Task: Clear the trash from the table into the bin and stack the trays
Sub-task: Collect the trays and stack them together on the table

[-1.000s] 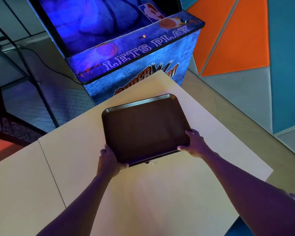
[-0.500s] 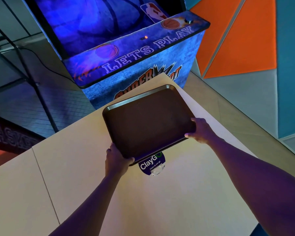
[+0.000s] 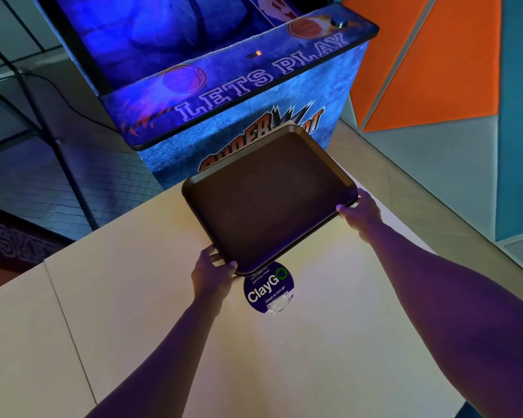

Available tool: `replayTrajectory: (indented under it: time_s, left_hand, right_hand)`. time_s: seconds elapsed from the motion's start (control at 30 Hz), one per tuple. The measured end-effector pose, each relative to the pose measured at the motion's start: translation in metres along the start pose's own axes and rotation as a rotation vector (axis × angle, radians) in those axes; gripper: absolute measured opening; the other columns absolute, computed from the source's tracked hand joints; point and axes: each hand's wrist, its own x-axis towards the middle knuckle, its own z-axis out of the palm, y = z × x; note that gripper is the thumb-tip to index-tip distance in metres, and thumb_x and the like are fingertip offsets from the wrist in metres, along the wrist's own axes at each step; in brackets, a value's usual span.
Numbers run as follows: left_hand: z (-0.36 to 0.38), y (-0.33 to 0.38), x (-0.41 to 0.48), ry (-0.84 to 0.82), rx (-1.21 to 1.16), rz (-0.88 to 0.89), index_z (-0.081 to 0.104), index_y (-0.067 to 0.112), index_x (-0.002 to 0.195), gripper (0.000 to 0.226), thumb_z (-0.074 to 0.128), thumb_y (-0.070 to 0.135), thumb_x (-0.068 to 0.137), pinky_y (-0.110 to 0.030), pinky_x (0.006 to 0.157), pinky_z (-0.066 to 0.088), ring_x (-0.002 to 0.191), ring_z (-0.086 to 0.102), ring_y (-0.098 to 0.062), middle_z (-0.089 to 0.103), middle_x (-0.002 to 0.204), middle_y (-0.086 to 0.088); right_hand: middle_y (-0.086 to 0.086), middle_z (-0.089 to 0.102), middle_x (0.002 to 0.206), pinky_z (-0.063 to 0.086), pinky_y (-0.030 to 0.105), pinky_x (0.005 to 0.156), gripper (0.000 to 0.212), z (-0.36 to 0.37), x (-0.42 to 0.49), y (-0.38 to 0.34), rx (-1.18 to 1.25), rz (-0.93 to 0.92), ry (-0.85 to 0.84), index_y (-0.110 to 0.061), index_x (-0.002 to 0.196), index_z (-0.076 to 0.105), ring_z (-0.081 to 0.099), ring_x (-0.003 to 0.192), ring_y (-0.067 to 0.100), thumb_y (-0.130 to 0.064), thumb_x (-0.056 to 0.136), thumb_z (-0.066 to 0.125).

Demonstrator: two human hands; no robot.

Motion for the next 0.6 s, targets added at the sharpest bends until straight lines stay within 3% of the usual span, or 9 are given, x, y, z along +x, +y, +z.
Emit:
replayTrajectory:
  time_s: [0.17,0.47,0.6]
  left_hand:
    - [0.004,0.001,0.007,-0.023,-0.002,-0.019,0.055,0.011,0.144,0.06,0.076,-0.001,0.089,-0.057,0.085,0.062,0.115,0.067,-0.035,0.069,0.128,-0.01]
    - [0.004,0.0,0.009,-0.035,0.019,-0.018,0.056,0.009,0.142,0.057,0.076,0.001,0.09,-0.058,0.087,0.061,0.116,0.067,-0.037,0.069,0.129,-0.01]
    - [0.001,0.0,0.009,-0.071,0.008,-0.028,0.055,0.008,0.141,0.058,0.078,0.0,0.088,-0.055,0.089,0.062,0.114,0.068,-0.037,0.068,0.127,-0.009]
  right_hand:
    - [0.016,0.066,0.122,0.055,0.059,0.098,0.038,0.007,0.011,-0.001,0.171,0.025,-0.026,-0.011,0.122,0.06,0.064,0.115,0.042,-0.014,0.087,0.075]
    - [0.014,0.056,0.142,0.054,0.057,0.103,0.058,0.01,0.011,0.001,0.237,0.06,-0.059,-0.012,0.144,0.047,0.057,0.129,0.039,-0.016,0.092,0.072]
    - [0.008,0.053,0.147,0.051,0.055,0.107,0.069,0.011,-0.001,0.004,0.301,0.029,-0.102,-0.015,0.15,0.04,0.055,0.133,0.034,-0.031,0.092,0.074]
